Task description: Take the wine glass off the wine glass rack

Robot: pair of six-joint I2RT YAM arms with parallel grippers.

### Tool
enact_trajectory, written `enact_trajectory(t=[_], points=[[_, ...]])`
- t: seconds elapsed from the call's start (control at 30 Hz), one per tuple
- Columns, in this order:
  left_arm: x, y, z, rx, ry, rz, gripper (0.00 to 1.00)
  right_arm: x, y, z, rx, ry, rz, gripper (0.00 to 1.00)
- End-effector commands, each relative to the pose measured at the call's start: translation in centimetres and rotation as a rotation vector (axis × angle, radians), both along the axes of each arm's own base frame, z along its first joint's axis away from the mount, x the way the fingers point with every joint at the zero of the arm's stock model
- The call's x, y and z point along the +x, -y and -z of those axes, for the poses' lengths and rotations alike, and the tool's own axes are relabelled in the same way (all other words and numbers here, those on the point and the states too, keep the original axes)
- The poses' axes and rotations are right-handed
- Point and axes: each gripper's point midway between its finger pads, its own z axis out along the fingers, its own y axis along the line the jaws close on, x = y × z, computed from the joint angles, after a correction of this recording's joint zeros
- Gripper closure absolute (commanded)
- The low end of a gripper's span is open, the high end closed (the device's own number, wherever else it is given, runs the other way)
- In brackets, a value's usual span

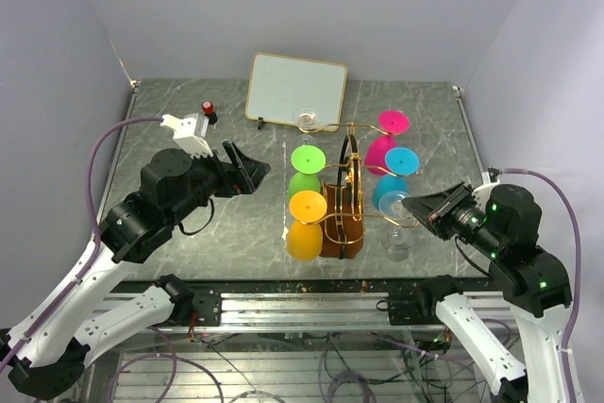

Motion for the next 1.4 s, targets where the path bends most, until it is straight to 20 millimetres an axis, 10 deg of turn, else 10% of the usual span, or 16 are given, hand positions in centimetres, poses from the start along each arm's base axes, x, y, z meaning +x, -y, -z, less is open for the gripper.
enact_trajectory(t=[0.0,0.3,0.67,0.97,1.37], points=[[0.3,0.0,-0.8,-0.015,0.021,-0.005,0.03,1.0,-0.1,-1.1,-0.025,0.017,-0.002,1.0],[0.2,0.0,-0.5,-0.013,0.017,-0.004,0.03,3.8,1.0,-1.2,-0.013,-0.027,0.135,1.0],[0.4,0.6,-0.1,-0.015,0.002,0.016,0.03,5.0,8.5,-0.4,-0.194,-0.046,0.53,1.0],[0.4,0.5,0.2,-0.018,0.001,0.008,0.03,2.9,11.5,-8.2,-0.389,0.402,0.524,1.0],[0.2,1.3,-0.6,-0.059,0.009,0.042,0.03,-3.8,8.0,-20.1,-0.339,1.013,0.299,1.0]])
